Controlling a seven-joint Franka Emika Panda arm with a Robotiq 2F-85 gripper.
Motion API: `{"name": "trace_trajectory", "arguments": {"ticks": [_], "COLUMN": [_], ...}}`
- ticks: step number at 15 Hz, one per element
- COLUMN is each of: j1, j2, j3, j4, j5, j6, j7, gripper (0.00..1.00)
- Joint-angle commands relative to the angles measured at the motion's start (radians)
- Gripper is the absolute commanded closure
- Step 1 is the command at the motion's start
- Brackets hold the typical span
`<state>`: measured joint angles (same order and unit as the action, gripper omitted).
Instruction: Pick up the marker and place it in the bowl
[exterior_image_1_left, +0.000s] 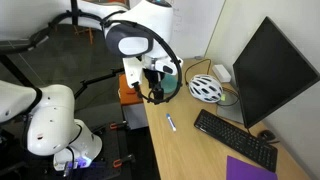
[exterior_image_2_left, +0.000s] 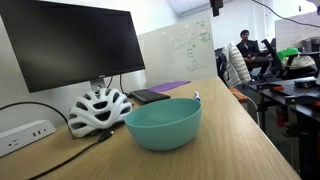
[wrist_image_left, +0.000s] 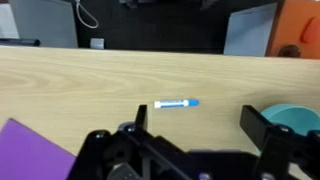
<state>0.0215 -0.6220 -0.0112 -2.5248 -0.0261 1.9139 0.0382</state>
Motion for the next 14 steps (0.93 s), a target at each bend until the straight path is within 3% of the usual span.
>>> {"name": "trace_trajectory", "arguments": {"ticks": [1, 9, 14], "j1": [-0.009, -0.009, -0.090], "j2": [0.000, 0.000, 0.164], "j3": [0.008, 0.008, 0.045], "j4": [0.002, 0.002, -0.005], "j5": [0.005, 0.005, -0.004], "j6": [-0.003, -0.003, 0.231], "j7": [-0.004, -0.004, 0.265], "gripper": [0.00, 0.00, 0.00]}}
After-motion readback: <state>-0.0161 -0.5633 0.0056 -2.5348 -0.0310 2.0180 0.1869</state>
